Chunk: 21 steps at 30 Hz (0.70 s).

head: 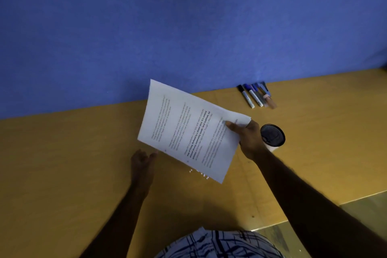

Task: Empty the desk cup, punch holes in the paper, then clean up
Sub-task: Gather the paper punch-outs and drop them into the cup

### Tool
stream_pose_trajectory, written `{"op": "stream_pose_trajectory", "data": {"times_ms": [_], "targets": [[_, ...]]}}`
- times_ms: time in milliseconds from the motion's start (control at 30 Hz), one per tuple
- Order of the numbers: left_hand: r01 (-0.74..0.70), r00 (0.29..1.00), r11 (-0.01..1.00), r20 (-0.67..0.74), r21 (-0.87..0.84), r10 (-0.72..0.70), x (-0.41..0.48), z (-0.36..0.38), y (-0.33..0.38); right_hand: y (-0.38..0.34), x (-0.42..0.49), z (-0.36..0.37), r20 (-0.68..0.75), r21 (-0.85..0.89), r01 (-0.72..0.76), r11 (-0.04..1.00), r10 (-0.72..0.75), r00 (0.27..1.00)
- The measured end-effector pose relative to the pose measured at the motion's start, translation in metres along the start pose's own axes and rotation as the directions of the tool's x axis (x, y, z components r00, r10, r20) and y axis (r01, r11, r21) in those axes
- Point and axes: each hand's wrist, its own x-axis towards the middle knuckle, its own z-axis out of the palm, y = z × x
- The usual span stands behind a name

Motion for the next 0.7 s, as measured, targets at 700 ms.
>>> {"op": "stream_pose_trajectory", "data": {"times_ms": [700], "targets": [[-0.165, 0.98, 0.985, 0.122, 0.041, 0.159, -0.007, -0.076, -0.016, 0.076, -0.038, 0.033, -0.138, -0.112, -0.35, 0.93, 0.335, 0.932]]}}
